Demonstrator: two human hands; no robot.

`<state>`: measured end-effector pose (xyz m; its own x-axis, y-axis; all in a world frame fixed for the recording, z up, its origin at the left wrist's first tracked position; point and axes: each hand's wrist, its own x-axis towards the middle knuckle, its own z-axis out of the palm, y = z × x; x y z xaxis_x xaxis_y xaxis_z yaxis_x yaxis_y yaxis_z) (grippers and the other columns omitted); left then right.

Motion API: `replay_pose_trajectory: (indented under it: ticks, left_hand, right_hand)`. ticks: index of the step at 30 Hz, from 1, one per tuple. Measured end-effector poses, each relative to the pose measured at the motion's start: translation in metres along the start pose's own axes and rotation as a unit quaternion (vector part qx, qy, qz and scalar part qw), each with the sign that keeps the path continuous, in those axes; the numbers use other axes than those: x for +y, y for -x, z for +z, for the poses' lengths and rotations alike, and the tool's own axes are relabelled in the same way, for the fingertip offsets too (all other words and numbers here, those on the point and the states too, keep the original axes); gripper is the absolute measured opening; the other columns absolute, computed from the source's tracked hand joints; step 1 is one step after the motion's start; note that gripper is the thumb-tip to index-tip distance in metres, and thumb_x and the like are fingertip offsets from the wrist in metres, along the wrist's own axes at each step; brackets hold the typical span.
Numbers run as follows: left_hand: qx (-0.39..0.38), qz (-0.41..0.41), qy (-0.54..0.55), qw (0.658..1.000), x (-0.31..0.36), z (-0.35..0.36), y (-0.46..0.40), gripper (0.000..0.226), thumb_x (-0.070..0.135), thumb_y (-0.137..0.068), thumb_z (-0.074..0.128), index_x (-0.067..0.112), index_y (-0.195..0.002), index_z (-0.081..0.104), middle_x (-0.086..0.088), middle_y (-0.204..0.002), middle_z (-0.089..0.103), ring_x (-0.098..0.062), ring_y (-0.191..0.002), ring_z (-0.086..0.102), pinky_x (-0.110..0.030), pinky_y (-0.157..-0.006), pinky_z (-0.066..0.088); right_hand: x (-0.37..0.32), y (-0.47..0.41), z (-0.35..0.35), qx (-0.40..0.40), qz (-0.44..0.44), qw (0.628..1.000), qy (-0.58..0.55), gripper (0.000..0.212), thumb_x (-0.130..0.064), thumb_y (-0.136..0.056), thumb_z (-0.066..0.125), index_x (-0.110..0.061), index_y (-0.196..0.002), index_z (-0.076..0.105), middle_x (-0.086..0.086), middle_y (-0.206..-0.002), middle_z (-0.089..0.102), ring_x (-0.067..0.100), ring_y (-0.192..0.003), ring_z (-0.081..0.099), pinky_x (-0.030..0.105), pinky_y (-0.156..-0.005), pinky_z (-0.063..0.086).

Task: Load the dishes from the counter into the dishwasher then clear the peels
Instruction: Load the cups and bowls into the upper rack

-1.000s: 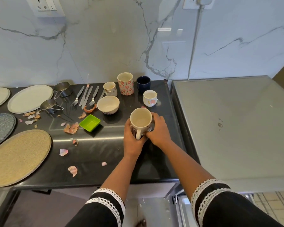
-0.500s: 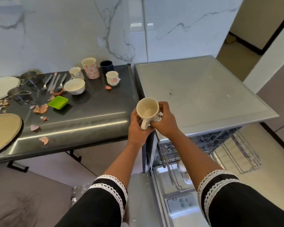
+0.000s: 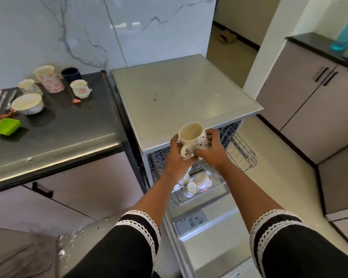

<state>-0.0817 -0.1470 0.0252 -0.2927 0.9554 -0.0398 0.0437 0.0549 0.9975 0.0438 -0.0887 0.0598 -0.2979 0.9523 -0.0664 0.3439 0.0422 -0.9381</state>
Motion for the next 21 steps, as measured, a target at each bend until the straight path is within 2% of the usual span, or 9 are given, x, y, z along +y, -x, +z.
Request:
replay_pose_trajectory:
  ticks: [3,6,8,11,13,15,17,19,21]
  left_hand:
    - [0.001,-0.017,0.014,1.0,0.002,0.024,0.008,0.083,-0.008,-0.073,0.077,0.024,-0.136,0.033,0.0,-0.114,0.059,-0.004,-0.098,0.061,-0.014,-0.072,0.053]
    - [0.002,-0.062,0.039,0.997,-0.001,0.038,0.011,0.09,-0.004,-0.075,0.076,0.024,-0.143,0.024,-0.01,-0.126,0.057,-0.017,-0.106,0.062,-0.032,-0.079,0.058]
    - [0.004,-0.093,0.016,0.995,-0.002,0.044,0.014,0.101,0.007,-0.077,0.078,0.03,-0.149,0.011,-0.006,-0.126,0.056,-0.014,-0.099,0.062,-0.037,-0.08,0.057]
    - [0.008,-0.094,0.01,0.995,-0.004,0.056,0.018,0.103,0.014,-0.081,0.076,0.038,-0.149,0.002,0.002,-0.115,0.051,-0.011,-0.095,0.06,-0.039,-0.086,0.055]
    - [0.004,-0.096,0.016,0.995,-0.007,0.067,0.02,0.1,0.015,-0.084,0.074,0.039,-0.149,0.001,0.002,-0.118,0.047,-0.014,-0.103,0.057,-0.035,-0.088,0.053]
    - [-0.004,-0.104,0.036,0.994,-0.011,0.08,0.023,0.098,0.013,-0.086,0.071,0.038,-0.15,0.001,0.001,-0.125,0.044,-0.014,-0.109,0.055,-0.023,-0.081,0.051]
    - [-0.002,-0.113,0.067,0.991,-0.019,0.094,0.026,0.099,0.01,-0.086,0.071,0.042,-0.149,0.002,-0.001,-0.135,0.042,-0.018,-0.118,0.055,-0.014,-0.075,0.053]
    - [0.002,-0.116,0.091,0.989,-0.026,0.106,0.024,0.099,0.018,-0.079,0.077,0.051,-0.146,0.012,-0.004,-0.145,0.039,-0.018,-0.123,0.055,-0.025,-0.086,0.056]
    - [-0.003,-0.14,0.103,0.985,-0.04,0.119,0.017,0.093,0.029,-0.068,0.08,0.063,-0.136,0.026,-0.011,-0.142,0.044,-0.016,-0.115,0.061,-0.04,-0.091,0.055]
  right_hand:
    - [0.013,0.006,-0.019,0.018,0.027,0.999,-0.012,0.063,-0.005,-0.072,0.078,-0.019,-0.12,0.039,0.004,-0.109,0.052,0.022,-0.099,0.059,0.038,-0.08,0.056]
    - [0.022,0.009,-0.029,0.038,0.049,0.998,0.006,0.066,-0.01,-0.069,0.079,-0.02,-0.122,0.042,0.007,-0.115,0.047,0.023,-0.103,0.056,0.037,-0.08,0.055]
    - [0.028,0.011,-0.033,0.039,0.071,0.996,0.024,0.064,-0.015,-0.069,0.079,-0.026,-0.12,0.042,0.007,-0.12,0.041,0.024,-0.103,0.053,0.039,-0.082,0.054]
    - [0.036,0.012,-0.039,0.048,0.099,0.993,0.031,0.06,-0.017,-0.073,0.078,-0.027,-0.121,0.044,0.006,-0.12,0.036,0.015,-0.093,0.049,0.024,-0.066,0.046]
    - [0.043,0.011,-0.042,0.066,0.118,0.99,0.03,0.061,-0.016,-0.072,0.079,-0.027,-0.123,0.047,0.006,-0.12,0.035,0.012,-0.089,0.047,0.025,-0.068,0.047]
    - [0.052,0.009,-0.044,0.081,0.138,0.987,0.031,0.064,-0.015,-0.071,0.08,-0.027,-0.125,0.048,0.005,-0.12,0.033,0.019,-0.095,0.046,0.031,-0.08,0.048]
    - [0.059,0.008,-0.048,0.084,0.152,0.984,0.037,0.065,-0.014,-0.07,0.081,-0.026,-0.126,0.05,0.004,-0.12,0.032,0.023,-0.099,0.045,0.031,-0.082,0.045]
    - [0.068,0.004,-0.052,0.086,0.158,0.982,0.05,0.064,-0.016,-0.07,0.082,-0.027,-0.125,0.051,0.004,-0.119,0.032,0.021,-0.095,0.047,0.031,-0.078,0.046]
    - [0.076,-0.002,-0.054,0.087,0.164,0.98,0.072,0.064,-0.022,-0.068,0.084,-0.028,-0.123,0.052,0.004,-0.117,0.033,0.017,-0.089,0.049,0.031,-0.074,0.048]
